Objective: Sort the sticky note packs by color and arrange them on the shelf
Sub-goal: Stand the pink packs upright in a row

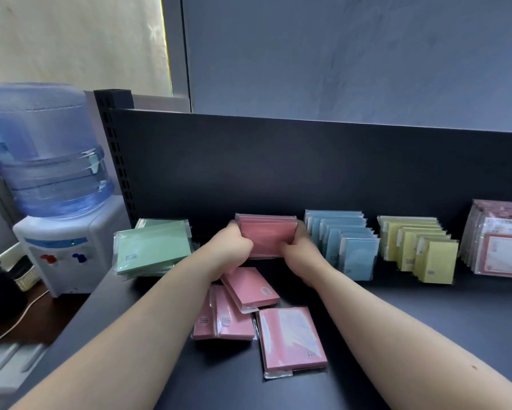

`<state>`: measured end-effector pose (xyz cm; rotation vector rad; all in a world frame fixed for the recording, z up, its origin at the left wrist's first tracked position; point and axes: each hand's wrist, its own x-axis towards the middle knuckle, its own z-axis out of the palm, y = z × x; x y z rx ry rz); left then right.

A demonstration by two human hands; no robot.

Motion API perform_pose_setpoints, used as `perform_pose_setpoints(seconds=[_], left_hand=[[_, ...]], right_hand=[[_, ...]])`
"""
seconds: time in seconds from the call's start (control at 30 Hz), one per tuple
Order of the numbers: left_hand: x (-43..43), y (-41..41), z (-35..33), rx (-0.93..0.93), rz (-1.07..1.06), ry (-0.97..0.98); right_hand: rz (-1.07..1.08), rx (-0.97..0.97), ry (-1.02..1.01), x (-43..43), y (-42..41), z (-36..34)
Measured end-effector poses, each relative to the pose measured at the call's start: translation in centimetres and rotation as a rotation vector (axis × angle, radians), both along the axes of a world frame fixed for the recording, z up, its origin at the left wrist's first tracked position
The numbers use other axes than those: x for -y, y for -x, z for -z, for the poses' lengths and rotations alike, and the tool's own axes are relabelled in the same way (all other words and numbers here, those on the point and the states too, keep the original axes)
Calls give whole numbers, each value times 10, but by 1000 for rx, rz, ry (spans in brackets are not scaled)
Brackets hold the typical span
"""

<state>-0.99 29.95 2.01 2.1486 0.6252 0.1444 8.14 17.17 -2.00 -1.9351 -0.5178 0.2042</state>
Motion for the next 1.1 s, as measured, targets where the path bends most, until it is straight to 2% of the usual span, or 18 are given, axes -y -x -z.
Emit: perform_pose_setpoints(seconds=[0.17, 0.37, 0.57, 0.73, 0.9, 1.0, 1.1], left_hand=[[0, -5, 9, 20, 18, -3], [-4, 1, 7, 68, 77, -64], [-1, 17, -5, -63, 141, -209], [-2, 39, -13, -146, 221, -338], [-4, 55, -3, -318, 290, -465], [-4, 60, 4, -287, 278, -452], [-1, 63, 7, -189, 257, -414]], right_hand=[[70, 177, -40, -2, 5, 9], [153, 226, 89, -6, 3, 16], [166, 262, 90, -4, 12, 11], [110, 355, 90, 6, 24, 1], [66, 427, 167, 15, 29, -6], [-25, 481, 241, 19, 38, -11], [-258, 378, 483, 21, 54, -18]])
